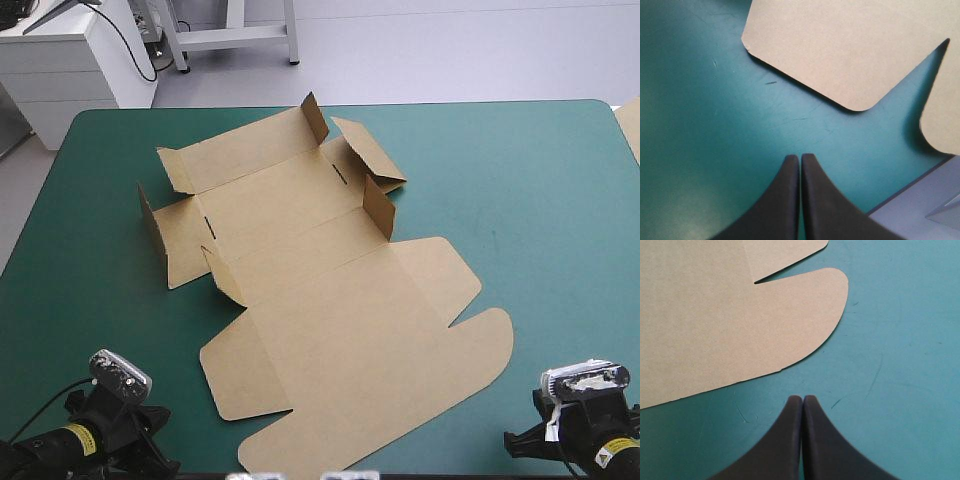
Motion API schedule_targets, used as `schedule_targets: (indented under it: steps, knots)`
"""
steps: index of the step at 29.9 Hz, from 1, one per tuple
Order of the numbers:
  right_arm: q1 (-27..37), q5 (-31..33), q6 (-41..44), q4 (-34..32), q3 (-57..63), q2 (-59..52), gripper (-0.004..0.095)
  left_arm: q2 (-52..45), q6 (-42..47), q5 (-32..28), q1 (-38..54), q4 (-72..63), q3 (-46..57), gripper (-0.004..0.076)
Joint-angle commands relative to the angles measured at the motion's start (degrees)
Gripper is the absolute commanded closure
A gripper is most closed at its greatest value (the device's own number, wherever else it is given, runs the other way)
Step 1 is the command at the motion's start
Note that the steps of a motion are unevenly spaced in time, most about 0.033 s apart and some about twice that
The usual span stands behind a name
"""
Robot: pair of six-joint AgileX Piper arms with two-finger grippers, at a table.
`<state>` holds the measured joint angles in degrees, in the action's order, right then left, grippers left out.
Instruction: Fold the box
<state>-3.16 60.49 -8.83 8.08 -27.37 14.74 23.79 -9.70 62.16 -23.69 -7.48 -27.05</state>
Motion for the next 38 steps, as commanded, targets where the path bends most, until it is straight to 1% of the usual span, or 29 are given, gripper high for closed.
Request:
schedule_targets:
  steps: [1, 8, 13, 17, 20, 27, 33, 36, 38]
  knots:
    - [-0.3, -2.9, -0.2, 0.0, -1.3, 0.8, 0.0929, 0.9, 0.3, -2.5, -0.3, -0.7, -1.4, 0.0731]
    - [-0.3, -2.9, -0.2, 0.0, -1.3, 0.8, 0.0929, 0.9, 0.3, -2.5, -0.3, -0.7, -1.4, 0.0731]
    - [-0.3, -2.8, -2.6, 0.1, -1.8, 0.8, 0.0929, 0.9, 0.3, -2.5, -0.3, -0.7, -1.4, 0.0731]
    - [-0.3, -1.2, -2.9, 0.2, -4.4, 1.2, 0.0929, 0.9, 0.3, -2.5, -0.3, -0.7, -1.4, 0.0731]
    - [-0.3, 0.4, -4.7, 0.2, -7.4, 3.1, 0.0929, 0.9, 0.3, -2.5, -0.3, -0.7, -1.4, 0.0731]
    - [-0.3, 1.1, -6.7, 0.2, -16.4, 11.3, 0.0929, 0.9, 0.3, -2.5, -0.3, -0.7, -1.4, 0.0731]
    - [-0.3, 1.1, -7.5, 0.2, -24.9, 22.4, 0.0929, 0.9, 0.3, -2.5, -0.3, -0.7, -1.4, 0.0731]
    - [-0.3, 1.0, -10.2, 2.1, -28.4, 28.2, 0.0929, 0.9, 0.3, -2.5, -0.3, -0.7, -1.4, 0.0731]
    - [-0.3, 0.9, -12.2, 5.0, -31.0, 32.5, 0.0929, 0.9, 0.3, -2.5, -0.3, -0.7, -1.4, 0.0731]
